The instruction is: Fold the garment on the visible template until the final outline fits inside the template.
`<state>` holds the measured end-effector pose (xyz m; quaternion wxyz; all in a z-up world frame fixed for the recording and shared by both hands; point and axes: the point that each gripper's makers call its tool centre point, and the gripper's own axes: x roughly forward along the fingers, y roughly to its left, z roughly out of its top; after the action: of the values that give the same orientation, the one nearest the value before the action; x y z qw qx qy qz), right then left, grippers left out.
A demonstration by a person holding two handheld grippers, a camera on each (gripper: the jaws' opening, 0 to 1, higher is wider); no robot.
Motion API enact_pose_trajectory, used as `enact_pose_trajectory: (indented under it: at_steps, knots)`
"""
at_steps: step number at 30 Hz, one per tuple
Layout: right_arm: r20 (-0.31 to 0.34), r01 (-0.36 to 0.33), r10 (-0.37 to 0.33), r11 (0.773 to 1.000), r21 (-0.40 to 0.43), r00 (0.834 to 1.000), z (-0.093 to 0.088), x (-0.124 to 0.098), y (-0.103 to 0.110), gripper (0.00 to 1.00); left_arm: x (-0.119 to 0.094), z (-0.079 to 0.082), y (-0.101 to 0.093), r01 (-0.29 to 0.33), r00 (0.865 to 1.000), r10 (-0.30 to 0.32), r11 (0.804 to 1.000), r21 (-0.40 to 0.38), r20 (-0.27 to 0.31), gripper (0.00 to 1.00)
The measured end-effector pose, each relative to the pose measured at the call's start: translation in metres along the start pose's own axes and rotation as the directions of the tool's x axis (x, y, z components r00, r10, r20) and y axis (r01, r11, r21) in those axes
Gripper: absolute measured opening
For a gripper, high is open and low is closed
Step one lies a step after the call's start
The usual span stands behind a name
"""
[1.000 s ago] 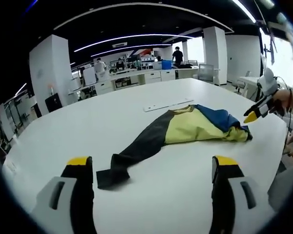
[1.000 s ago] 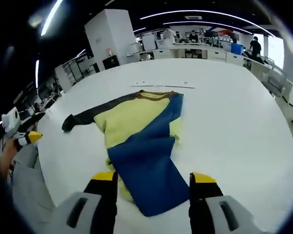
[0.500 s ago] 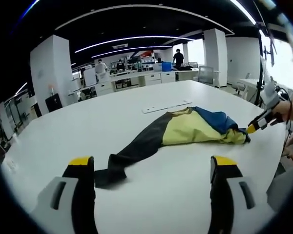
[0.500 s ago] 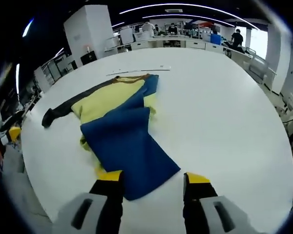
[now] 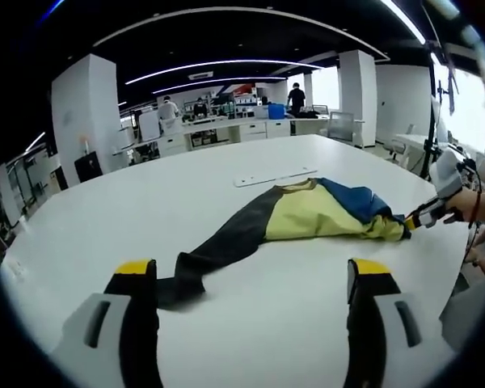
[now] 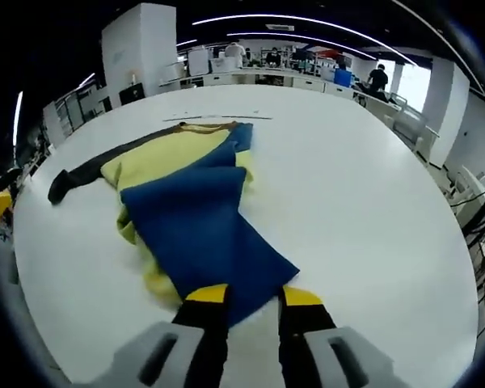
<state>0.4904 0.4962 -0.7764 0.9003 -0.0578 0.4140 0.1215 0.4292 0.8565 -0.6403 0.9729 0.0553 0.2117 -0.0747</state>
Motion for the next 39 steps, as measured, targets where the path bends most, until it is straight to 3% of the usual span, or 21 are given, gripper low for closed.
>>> enact_pose_trajectory:
  at_steps: [8,14,29,32,39]
  knots:
    - [0.012,-0.022,0.022,0.998,0.052,1.000,0.003,-0.001,-0.006,0.01,0.001,-0.005,-0.003,0.008,1.000,-0.008,1.000,0.003,-0.021,0.94]
    - [0.020,-0.077,0.075,0.994,0.077,0.997,0.005,-0.001,-0.010,0.00,0.000,-0.005,-0.002,0.007,1.000,-0.007,1.000,0.001,-0.024,0.94]
    - [0.088,-0.044,0.042,0.999,0.023,0.995,0.041,-0.018,-0.063,0.00,-0.005,-0.007,-0.005,0.015,0.999,-0.015,1.000,0.001,-0.038,0.94]
    - [0.095,-0.013,0.015,1.000,-0.014,0.995,0.049,-0.020,-0.080,0.00,-0.005,-0.006,-0.006,0.019,0.999,-0.019,1.000,0.004,-0.037,0.94]
    - [0.083,0.061,-0.060,0.998,-0.010,0.995,0.054,-0.024,-0.123,0.00,-0.008,-0.005,-0.008,0.024,0.999,-0.024,1.000,0.015,-0.036,0.95]
